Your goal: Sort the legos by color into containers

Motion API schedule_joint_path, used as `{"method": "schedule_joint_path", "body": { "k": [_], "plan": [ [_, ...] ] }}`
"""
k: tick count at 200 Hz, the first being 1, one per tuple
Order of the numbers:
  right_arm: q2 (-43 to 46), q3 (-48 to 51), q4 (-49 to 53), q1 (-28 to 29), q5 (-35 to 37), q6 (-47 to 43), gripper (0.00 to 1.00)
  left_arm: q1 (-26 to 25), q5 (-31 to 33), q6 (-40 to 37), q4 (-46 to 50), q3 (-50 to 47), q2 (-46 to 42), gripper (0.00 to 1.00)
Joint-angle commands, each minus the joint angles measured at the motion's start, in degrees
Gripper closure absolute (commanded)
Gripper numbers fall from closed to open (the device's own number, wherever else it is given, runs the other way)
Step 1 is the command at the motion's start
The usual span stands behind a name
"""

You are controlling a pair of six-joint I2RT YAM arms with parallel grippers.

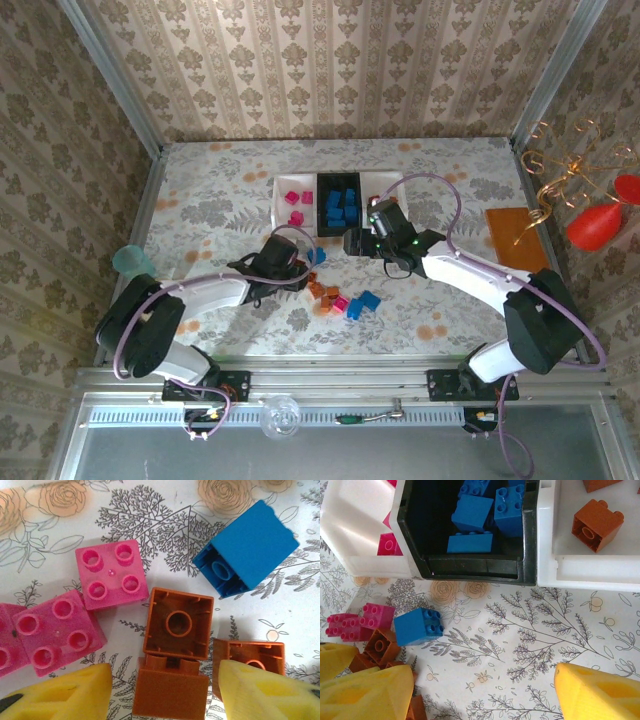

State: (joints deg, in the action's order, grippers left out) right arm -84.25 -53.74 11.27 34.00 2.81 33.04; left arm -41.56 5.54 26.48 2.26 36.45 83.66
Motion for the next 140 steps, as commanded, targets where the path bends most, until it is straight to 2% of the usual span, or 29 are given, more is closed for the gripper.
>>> {"method": "schedule_joint_path", "body": {
  "k": [1, 63, 95, 109, 140],
  "plan": [
    [1.98, 1.07, -0.42, -0.33, 1.70, 0.19, 0.24, -0.44, 2.00, -1.26, 0.13, 0.91, 1.41, 0.45],
    [2.90, 1.96, -0.55, -0.51, 2.10, 0.36, 0.24, -0.63, 1.85, -0.67, 0.18, 0.64, -0.06, 0.65],
    [4.11, 3.05, 0.01, -0.91, 3.09, 0.45, 0.24, -1.34, 0.34, 0.20, 2.44, 1.19, -6.21, 0.68],
    [7.65, 4.34, 0.26, -1.27, 4.48, 0.62, 0.24, -1.97, -0.82, 0.09, 3.96, 3.02, -8.39, 0.68],
    [14.01, 8.65, 1.27, -2.09, 9.69, 1.62, 0.24, -3.43, -4.44, -0.29, 3.70, 10.33, -5.89, 0.69]
  ]
}}
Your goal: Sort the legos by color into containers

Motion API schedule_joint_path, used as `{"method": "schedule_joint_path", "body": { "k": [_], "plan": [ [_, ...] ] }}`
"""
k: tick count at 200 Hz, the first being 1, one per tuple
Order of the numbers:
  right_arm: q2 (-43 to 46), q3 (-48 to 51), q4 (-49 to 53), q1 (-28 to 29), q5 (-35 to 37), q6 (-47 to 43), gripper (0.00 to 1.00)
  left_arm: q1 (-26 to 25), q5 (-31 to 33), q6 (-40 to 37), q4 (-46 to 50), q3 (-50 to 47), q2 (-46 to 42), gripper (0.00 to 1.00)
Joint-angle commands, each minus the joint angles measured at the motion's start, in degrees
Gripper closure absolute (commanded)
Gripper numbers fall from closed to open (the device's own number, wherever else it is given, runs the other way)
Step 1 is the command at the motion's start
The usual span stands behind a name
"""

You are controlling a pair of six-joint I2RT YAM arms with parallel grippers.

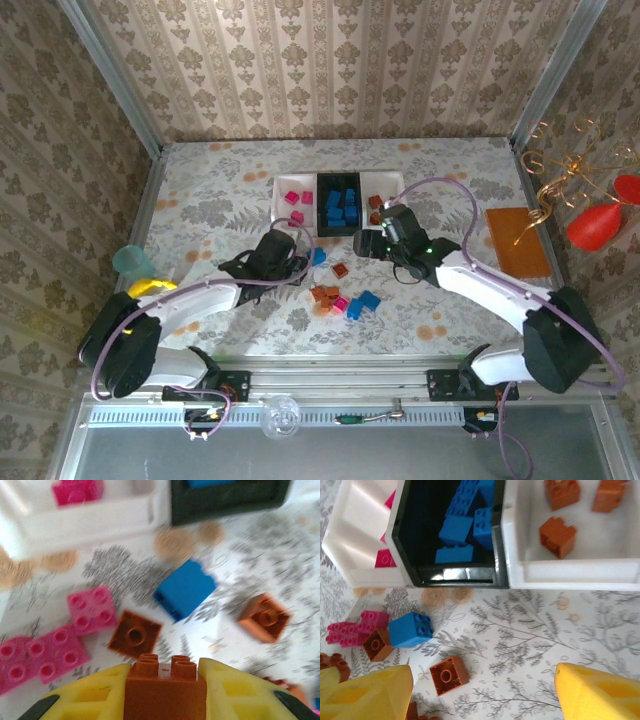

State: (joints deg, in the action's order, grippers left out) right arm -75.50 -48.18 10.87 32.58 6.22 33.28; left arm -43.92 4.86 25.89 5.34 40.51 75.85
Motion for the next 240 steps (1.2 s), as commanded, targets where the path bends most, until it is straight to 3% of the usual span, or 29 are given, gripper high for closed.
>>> {"method": "schedule_joint_path", "body": {
  "k": [1, 71, 122, 137, 152, 171, 199, 240],
  "plan": [
    [5.45, 3.27, 1.68, -0.72, 6.49, 1.41, 0.24, -1.16, -3.92, 0.30, 0.54, 6.61, 2.14, 0.68],
    [20.81, 10.45, 7.67, -1.58, 11.91, 2.76, 0.22, -2.46, -12.95, 0.08, -6.20, 36.63, 28.63, 0.70],
    [25.30, 12.78, 10.81, -1.64, 10.45, 3.01, 0.22, -2.40, -12.26, -0.18, -2.30, 57.64, 45.29, 0.68],
    [26.07, 13.14, 10.94, -1.64, 9.71, 3.20, 0.22, -2.14, -11.98, -0.21, -0.18, 62.87, 49.18, 0.64],
    [26.31, 13.45, 10.45, -1.65, 8.25, 3.21, 0.22, -1.75, -12.05, -0.01, 1.36, 66.74, 51.73, 0.50],
    [25.40, 13.30, 9.70, -1.64, 5.98, 2.98, 0.21, -1.38, -12.74, 0.47, 1.48, 68.64, 51.67, 0.36],
    [23.03, 13.05, 8.11, -1.56, 3.70, 3.10, 0.21, -1.34, -12.82, 0.18, -0.85, 65.34, 45.49, 0.24],
    [17.26, 12.09, 3.67, -0.90, -2.08, 2.96, 0.21, -1.23, -12.43, 1.11, -9.86, 46.19, 27.99, 0.09]
  ]
}}
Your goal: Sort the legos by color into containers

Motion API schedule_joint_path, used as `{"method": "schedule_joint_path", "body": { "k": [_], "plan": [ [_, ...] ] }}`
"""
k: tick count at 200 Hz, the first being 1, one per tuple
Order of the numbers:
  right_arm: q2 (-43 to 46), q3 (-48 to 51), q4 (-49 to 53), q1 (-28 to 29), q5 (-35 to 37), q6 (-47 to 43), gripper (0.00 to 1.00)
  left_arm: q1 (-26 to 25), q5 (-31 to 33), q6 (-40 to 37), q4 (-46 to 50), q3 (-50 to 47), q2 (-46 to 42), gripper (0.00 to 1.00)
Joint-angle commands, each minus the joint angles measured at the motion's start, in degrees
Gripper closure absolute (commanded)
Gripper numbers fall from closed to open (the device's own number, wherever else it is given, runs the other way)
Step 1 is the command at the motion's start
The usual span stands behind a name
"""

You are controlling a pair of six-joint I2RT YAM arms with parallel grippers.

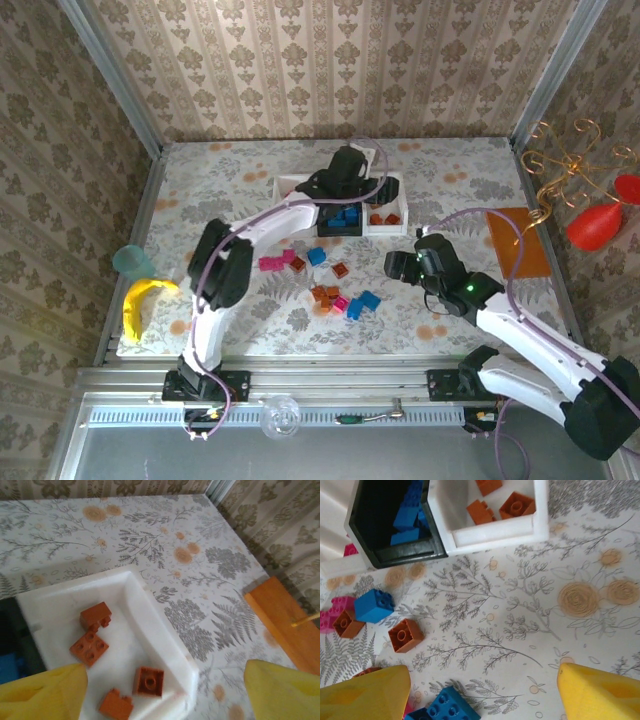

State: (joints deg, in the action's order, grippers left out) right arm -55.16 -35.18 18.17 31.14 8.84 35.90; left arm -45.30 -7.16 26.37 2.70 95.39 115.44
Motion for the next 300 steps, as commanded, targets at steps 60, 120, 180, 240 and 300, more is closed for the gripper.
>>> {"method": "schedule_joint_path", "body": {
  "k": [60, 120, 180, 240, 300],
  "plan": [
    [-21.46, -9.25, -6.74, 9.30, -7.01, -4.84, 0.21, -2.14, 7.38, 2.03, -11.15, -43.11, -42.53, 0.00],
    [-40.19, -21.07, -4.72, 12.37, -4.16, -8.33, 0.22, -4.66, 21.90, 6.68, 2.25, -65.05, -71.05, 0.00],
    [-48.39, -26.19, -2.58, 12.63, -2.01, -9.44, 0.30, -4.70, 24.64, 13.40, 12.44, -74.55, -84.01, 0.00],
    [-50.95, -27.78, -2.59, 12.66, -1.37, -10.28, 0.47, -4.66, 25.37, 13.52, 14.13, -75.18, -85.56, 0.00],
    [-40.09, -25.54, -4.51, 11.66, -2.72, -13.04, 0.66, -4.66, 25.63, 13.75, 14.18, -75.62, -85.55, 0.00]
  ]
}}
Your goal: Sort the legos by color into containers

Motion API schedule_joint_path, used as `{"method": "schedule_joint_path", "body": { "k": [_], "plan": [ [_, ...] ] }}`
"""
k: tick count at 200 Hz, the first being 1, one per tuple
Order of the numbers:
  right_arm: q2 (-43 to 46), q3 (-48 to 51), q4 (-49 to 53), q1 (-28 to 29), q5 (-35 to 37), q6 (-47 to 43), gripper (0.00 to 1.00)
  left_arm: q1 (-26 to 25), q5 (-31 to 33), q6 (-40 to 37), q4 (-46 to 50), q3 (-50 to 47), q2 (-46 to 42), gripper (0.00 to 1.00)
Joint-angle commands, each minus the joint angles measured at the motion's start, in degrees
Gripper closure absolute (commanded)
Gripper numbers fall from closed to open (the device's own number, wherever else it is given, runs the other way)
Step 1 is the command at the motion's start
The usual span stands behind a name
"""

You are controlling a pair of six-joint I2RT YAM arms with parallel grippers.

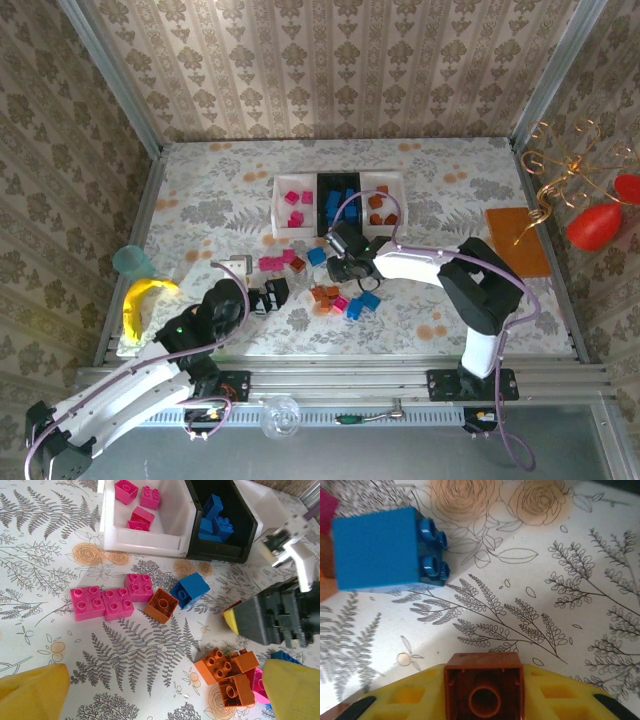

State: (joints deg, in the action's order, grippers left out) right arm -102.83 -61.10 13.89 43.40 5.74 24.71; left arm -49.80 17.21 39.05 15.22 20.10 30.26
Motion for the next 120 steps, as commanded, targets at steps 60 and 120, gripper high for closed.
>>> {"method": "schedule_joint_path", "body": {
  "k": [60, 120],
  "plan": [
    [17.08, -1.35, 0.40, -12.29, -0.78, 0.26, 0.68, -0.18, 0.63, 1.34, 1.03, -0.85, -0.38, 0.00],
    [1.42, -15.30, 5.03, -22.30, 0.14, 3.46, 0.67, -0.15, -0.20, 2.49, 1.54, -1.20, -0.46, 0.00]
  ]
}}
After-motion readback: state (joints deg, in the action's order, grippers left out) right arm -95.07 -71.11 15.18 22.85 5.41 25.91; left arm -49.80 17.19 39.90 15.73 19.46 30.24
